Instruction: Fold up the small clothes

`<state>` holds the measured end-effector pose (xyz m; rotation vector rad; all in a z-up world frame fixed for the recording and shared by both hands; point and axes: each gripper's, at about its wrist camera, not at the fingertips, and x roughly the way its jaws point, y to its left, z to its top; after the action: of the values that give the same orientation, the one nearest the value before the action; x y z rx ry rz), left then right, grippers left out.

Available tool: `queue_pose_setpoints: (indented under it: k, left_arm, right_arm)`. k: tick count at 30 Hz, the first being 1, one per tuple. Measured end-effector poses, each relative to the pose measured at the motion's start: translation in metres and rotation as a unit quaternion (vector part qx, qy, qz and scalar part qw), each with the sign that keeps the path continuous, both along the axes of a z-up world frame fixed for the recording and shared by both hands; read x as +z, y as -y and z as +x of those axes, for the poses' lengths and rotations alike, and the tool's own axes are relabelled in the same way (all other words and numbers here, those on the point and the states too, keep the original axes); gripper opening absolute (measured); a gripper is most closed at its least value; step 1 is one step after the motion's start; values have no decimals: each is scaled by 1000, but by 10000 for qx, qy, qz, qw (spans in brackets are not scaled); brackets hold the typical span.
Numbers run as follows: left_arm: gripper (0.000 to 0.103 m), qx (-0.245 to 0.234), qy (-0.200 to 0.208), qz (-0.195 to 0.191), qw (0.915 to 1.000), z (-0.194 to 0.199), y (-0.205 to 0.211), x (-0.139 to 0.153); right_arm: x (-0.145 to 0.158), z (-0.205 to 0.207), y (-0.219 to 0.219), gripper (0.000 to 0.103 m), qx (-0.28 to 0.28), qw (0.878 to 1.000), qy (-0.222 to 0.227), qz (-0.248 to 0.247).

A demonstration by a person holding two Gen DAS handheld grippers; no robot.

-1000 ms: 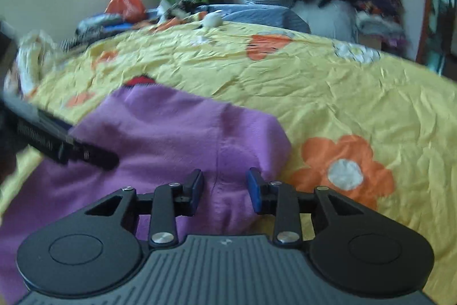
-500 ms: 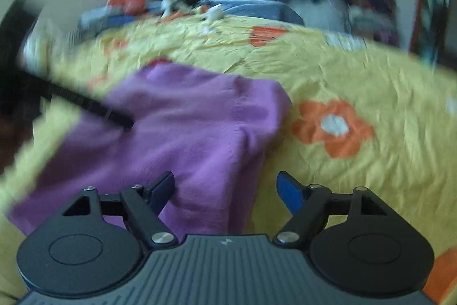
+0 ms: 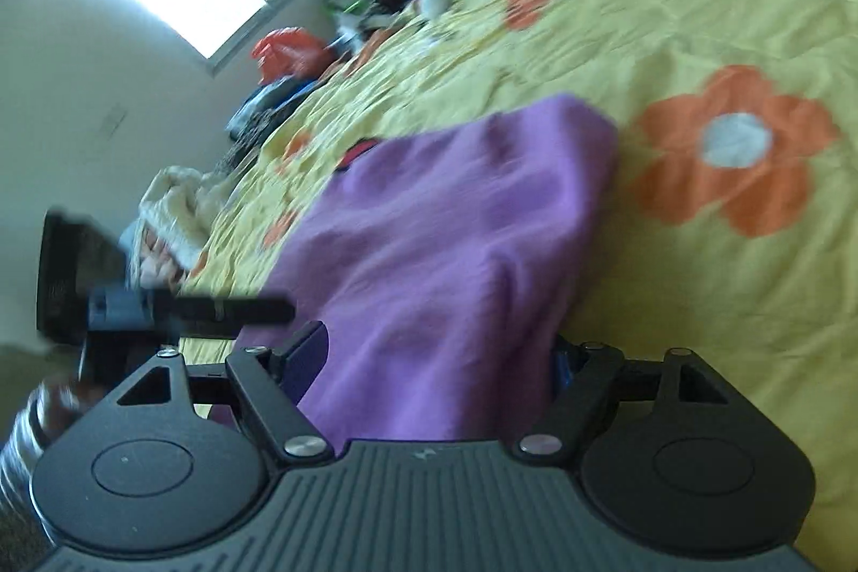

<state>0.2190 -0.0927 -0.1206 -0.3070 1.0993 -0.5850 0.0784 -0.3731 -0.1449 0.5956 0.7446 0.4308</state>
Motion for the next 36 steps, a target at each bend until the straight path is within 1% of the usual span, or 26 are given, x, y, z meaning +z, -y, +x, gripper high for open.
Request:
queue_pose_setpoints:
  k: [1, 2, 3, 4, 5, 6, 8, 9, 11, 14, 17, 20, 23, 25, 30, 32, 33, 34, 35, 36]
  left_arm:
    - [66, 15, 92, 236, 9997, 0, 3, 3]
    - [50, -10, 192, 555, 9983, -1, 7, 6]
    - [48, -38, 165, 577, 9982, -1, 8, 8]
    - [41, -49, 161, 612, 9980, -2, 9, 11]
    - [36, -112, 289, 736, 9968, -5, 12, 15]
    - [33, -215, 502, 909, 9944, -10, 16, 20]
    - [24, -391, 921, 1246, 9872, -24, 26, 29]
    - [24, -412, 1069, 1309, 9848, -31, 28, 33]
    - [23, -429, 1261, 1355, 9818, -40, 29, 42]
    - [23, -470, 1370, 1313, 9807, -49, 24, 57]
    - [23, -502, 1546, 1266, 9785, -55, 21, 78]
    - [23, -592, 1513, 1098, 9806, -49, 25, 98]
    - [23, -702, 1352, 863, 9846, -42, 34, 114]
    - [23, -854, 1417, 790, 9830, -42, 44, 122]
    - [23, -1180, 1425, 793, 9795, -48, 79, 120]
    - [24, -1220, 1272, 732, 9816, -44, 90, 112]
    - [27, -1182, 1117, 677, 9844, -38, 93, 104]
    - [35, -1128, 950, 707, 9865, -31, 96, 93]
    - [45, -1157, 851, 786, 9865, -23, 99, 81]
    - [47, -1146, 778, 871, 9865, -17, 99, 68]
  right_arm:
    - [1, 2, -3, 61, -45, 9999, -21, -153]
    - [2, 2, -6, 37, -113, 9995, -106, -270]
    - [4, 1, -6, 29, -130, 9995, -126, -263]
    - [8, -1, -11, 28, -147, 9992, -79, -368]
    - [13, -3, -18, 26, -159, 9982, -23, -572]
    - [18, -6, -25, 25, -179, 9968, 41, -780]
    - [28, -12, -38, 23, -225, 9927, 172, -1172]
    - [34, -14, -45, 23, -257, 9908, 230, -1312]
    - [46, -21, -55, 22, -279, 9890, 389, -1398]
    - [67, -31, -67, 22, -228, 9869, 620, -1472]
    - [86, -42, -71, 22, -269, 9841, 859, -1533]
    - [104, -47, -64, 22, -357, 9840, 956, -1462]
    - [121, -53, -52, 22, -518, 9837, 983, -1415]
    - [131, -61, -43, 22, -651, 9817, 1044, -1454]
    - [134, -81, -18, 22, -984, 9813, 933, -1368]
    - [131, -86, -10, 22, -1121, 9803, 875, -1368]
    - [127, -86, -5, 22, -1202, 9801, 832, -1343]
    - [121, -84, 1, 23, -1300, 9801, 745, -1303]
    - [112, -80, 5, 28, -1385, 9786, 611, -1392]
    - [100, -72, 9, 55, -1464, 9753, 337, -1620]
